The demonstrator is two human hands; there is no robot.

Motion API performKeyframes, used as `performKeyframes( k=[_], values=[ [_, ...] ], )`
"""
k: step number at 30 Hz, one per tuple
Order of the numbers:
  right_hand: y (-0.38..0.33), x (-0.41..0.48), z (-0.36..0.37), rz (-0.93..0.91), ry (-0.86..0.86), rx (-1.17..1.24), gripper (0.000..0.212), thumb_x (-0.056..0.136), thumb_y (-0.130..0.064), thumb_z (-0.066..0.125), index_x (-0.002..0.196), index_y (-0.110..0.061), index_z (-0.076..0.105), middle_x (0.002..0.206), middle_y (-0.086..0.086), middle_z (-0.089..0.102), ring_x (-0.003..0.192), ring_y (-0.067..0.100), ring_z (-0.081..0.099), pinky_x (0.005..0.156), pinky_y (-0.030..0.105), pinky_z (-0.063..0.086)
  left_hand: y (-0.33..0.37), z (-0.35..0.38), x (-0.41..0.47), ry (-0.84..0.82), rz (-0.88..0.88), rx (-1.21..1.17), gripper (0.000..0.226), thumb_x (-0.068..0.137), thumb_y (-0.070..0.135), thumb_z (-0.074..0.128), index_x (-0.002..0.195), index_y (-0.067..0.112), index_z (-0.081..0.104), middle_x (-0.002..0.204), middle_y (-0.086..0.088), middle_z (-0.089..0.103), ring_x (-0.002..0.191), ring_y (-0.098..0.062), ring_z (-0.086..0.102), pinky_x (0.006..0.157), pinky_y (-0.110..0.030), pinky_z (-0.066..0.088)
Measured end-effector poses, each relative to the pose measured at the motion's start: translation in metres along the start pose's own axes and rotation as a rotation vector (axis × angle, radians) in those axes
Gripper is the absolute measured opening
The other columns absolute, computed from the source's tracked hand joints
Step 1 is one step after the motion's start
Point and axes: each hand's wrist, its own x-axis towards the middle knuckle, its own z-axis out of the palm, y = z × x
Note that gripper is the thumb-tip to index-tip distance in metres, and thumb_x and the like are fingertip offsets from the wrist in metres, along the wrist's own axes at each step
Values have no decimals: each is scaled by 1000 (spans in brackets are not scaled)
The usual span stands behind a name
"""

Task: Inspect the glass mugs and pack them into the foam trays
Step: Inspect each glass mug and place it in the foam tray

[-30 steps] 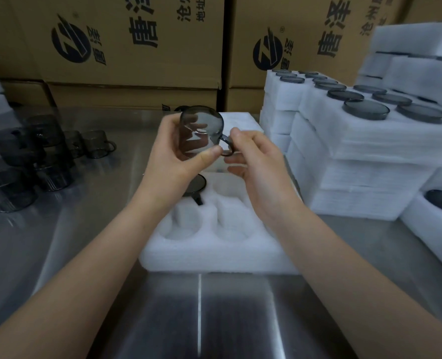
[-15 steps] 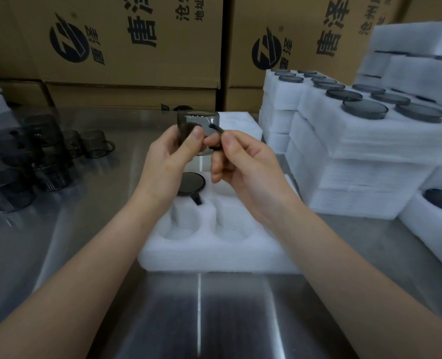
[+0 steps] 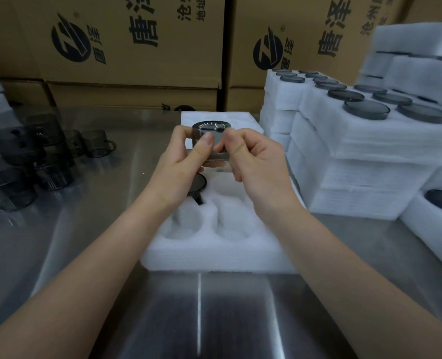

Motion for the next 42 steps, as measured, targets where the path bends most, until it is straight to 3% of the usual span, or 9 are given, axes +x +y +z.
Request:
performKeyframes(
  k=[5,10,13,15,19,24,29,34,42],
  values=[
    [2,1,-2,158,106,102,49,101,-39,48,59,-18,62,45,-2,45,46,9,39,51,16,39,2,0,-4,-42,46,81,41,80,62,50,107,32,42,92,30,66,98,-2,64,95,-44,50],
    [6,4,-2,166,154,84,9,96,-28,61,100,-21,61,78,-3,64,66,10,60,63,28,51,4,1,-4,-4,52,115,40,84,66,34,108,35,41,94,41,59,96,11,58,88,-27,45],
    [9,6,-1,240,2,90,38,96,-39,56,131,-25,52,117,6,67,104,18,67,86,39,56,4,2,-3,-19,96,161,45,94,60,23,117,30,47,105,31,59,104,8,55,92,-24,42],
    [6,4,3,254,-63,152,45,95,-41,54,135,-20,50,125,9,64,108,24,67,89,40,56,3,2,-1,-69,110,172,46,100,49,24,130,24,50,118,19,60,113,4,55,99,-28,43],
    [5,1,3,256,34,207,41,93,-32,64,127,-14,52,115,12,68,98,27,71,74,34,60,4,2,-4,-12,161,80,46,96,32,45,141,24,43,133,11,53,121,-2,53,97,-23,46],
    [6,2,3,219,92,144,22,99,-35,55,116,-23,63,100,0,71,91,23,71,64,35,60,8,3,-11,15,441,385,62,80,7,58,140,10,45,131,0,53,123,-11,50,104,-32,42],
    [9,1,5,161,117,40,25,103,-33,46,106,-22,67,100,6,70,96,32,67,79,53,58,6,7,-9,69,438,529,64,77,10,76,136,6,51,119,2,51,110,-9,51,96,-18,40],
    [5,3,1,273,158,220,31,105,-33,41,102,-21,70,104,16,72,95,37,70,61,34,58,9,5,-9,36,416,438,62,72,4,79,129,8,55,117,2,57,110,-12,55,96,-25,45],
    [8,5,-8,327,182,383,36,104,-31,43,118,-6,66,104,20,73,91,33,72,64,35,58,6,2,-9,16,359,273,62,74,1,81,122,22,49,116,14,58,114,-12,59,97,-27,49]
  ],
)
